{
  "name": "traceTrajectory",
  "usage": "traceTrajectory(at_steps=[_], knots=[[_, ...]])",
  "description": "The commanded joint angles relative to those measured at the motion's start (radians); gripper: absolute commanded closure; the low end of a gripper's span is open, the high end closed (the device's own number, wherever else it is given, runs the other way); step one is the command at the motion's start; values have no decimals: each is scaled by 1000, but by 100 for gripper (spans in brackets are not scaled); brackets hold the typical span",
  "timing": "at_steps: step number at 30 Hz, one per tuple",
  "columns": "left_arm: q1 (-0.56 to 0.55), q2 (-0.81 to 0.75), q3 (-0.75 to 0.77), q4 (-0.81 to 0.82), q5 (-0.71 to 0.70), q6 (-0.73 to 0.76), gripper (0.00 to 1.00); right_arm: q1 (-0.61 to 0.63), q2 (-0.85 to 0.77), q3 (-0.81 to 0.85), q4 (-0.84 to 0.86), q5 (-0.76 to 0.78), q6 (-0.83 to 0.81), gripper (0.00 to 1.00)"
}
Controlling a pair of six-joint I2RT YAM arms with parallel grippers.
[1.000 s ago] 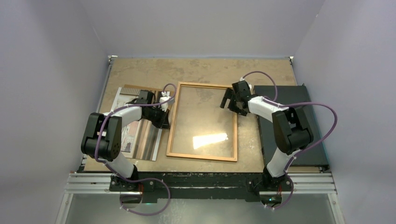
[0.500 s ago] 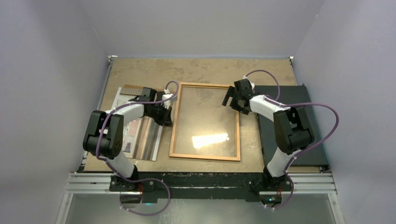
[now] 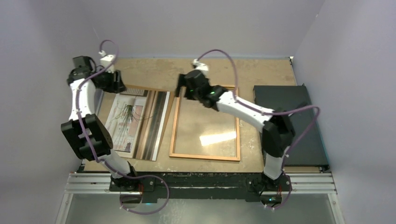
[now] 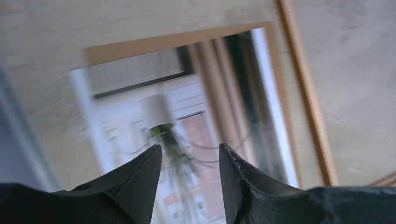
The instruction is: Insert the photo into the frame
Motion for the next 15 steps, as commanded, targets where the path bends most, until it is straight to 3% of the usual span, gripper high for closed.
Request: traceTrajectory(at_steps=[1, 8, 15], knots=[[152, 74, 90, -136, -152, 100, 52, 164, 207, 220, -63, 0, 48, 2], [266, 120, -35, 73, -412, 130, 56, 270, 462, 465, -82, -83, 93, 3], [271, 110, -179, 236, -526, 145, 58, 279, 523, 441, -86, -113, 138, 4]])
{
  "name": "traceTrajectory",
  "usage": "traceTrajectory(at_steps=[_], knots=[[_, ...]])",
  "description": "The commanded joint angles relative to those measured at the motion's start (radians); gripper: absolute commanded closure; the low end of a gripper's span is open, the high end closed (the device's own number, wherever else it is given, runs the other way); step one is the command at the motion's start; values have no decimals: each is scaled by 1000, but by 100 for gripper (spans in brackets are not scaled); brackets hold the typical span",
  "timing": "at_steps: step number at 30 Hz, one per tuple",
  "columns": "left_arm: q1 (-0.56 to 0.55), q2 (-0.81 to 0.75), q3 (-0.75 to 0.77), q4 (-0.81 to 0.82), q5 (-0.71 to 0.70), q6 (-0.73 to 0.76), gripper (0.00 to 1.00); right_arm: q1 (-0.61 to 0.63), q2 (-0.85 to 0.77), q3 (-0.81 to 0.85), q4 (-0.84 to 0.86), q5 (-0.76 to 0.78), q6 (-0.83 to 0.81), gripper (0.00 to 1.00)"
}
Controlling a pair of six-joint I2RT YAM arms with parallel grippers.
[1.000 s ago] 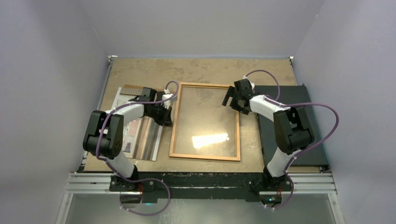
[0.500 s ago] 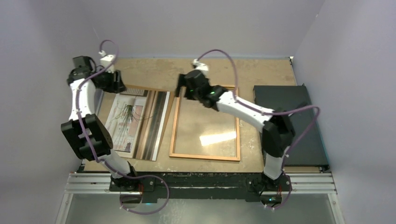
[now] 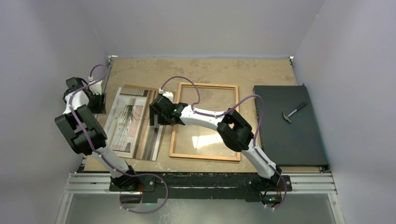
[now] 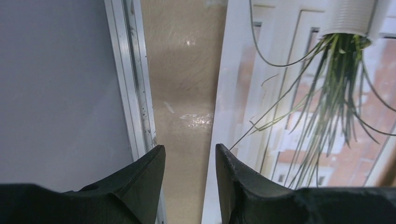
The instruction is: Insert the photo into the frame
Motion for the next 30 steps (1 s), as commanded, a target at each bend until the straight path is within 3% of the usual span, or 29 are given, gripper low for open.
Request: traceTrajectory(at_steps=[1, 14, 30], knots=[[1, -14, -56, 149, -101, 29, 58, -9, -40, 1, -6, -10, 49, 4], [-5, 42, -171, 265, -123, 10, 61, -11, -9, -21, -13, -48, 94, 3], [-72, -15, -265, 187, -7, -3, 70, -38, -21, -80, 44, -120, 148, 4]])
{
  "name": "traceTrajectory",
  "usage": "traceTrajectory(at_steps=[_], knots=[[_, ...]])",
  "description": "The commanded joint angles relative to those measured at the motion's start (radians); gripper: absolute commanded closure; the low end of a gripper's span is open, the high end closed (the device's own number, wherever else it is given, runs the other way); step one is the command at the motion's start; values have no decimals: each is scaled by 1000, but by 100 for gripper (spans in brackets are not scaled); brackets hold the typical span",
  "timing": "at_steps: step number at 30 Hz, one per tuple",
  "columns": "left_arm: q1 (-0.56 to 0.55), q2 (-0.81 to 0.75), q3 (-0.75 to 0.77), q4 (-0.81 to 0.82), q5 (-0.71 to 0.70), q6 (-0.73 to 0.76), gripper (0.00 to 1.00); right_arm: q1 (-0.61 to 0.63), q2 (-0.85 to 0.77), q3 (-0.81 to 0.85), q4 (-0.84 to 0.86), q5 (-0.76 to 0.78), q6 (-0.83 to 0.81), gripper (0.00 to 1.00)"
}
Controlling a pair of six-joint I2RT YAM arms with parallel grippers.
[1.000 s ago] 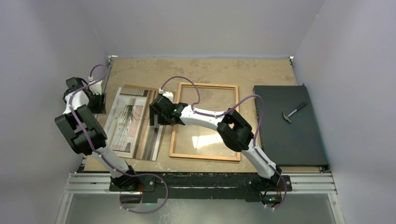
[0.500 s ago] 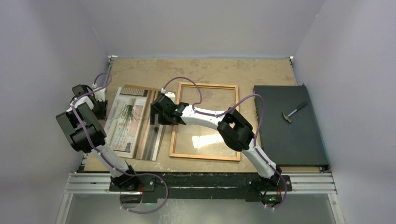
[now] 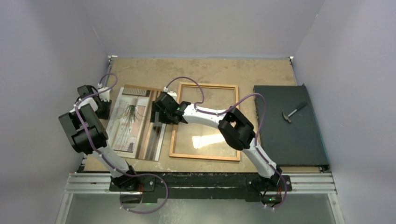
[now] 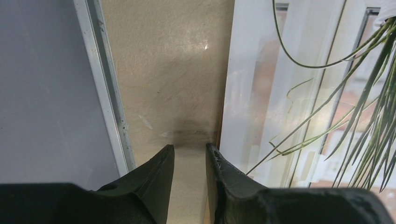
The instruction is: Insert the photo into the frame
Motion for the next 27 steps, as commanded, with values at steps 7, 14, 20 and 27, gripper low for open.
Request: traceTrajectory(at_steps=[7, 14, 20, 27], knots=[[-38, -41, -62, -74, 75, -17, 73, -19, -41, -67, 2, -51, 53, 4], [-41, -56, -89, -53, 70, -17, 75, -35, -117, -177, 128, -139, 122, 4], [-47, -71, -108, -28, 66, -35, 76, -35, -99, -137, 77, -151, 116, 4], [-43, -82, -103, -42, 50, -28, 78, -6, -119, -210, 9, -131, 123, 4]])
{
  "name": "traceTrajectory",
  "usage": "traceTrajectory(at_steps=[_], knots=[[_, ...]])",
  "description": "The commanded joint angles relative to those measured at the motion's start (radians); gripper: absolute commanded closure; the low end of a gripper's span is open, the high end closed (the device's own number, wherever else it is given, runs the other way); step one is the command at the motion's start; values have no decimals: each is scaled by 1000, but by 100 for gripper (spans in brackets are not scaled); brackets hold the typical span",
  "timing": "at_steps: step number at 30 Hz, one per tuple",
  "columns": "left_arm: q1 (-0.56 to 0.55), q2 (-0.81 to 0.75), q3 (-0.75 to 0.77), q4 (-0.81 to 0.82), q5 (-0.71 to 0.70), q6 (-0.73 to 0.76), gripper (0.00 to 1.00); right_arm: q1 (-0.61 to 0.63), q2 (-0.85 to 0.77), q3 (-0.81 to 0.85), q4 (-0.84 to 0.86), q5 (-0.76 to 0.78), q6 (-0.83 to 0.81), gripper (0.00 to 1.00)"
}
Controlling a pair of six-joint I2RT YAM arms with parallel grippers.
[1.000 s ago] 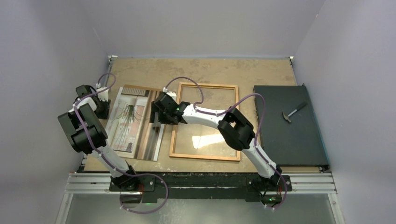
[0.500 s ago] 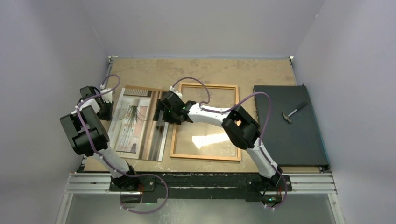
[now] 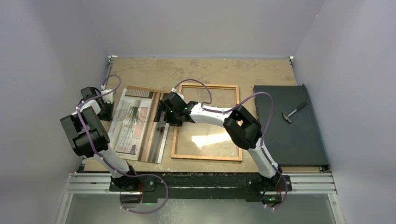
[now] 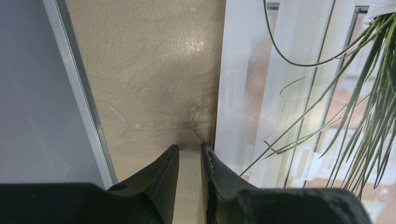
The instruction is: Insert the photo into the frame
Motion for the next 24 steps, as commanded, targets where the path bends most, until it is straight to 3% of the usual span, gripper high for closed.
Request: traceTrajectory(at_steps=[1, 11, 24], knots=[[-14, -26, -29, -62, 38, -14, 78, 38, -30, -51, -92, 1, 28, 4], [4, -33, -31, -67, 50, 0, 80, 80, -5, 8, -196, 34, 50, 3], [4, -28, -22, -63, 56, -17, 82, 31, 48, 103, 9, -67, 17, 3]])
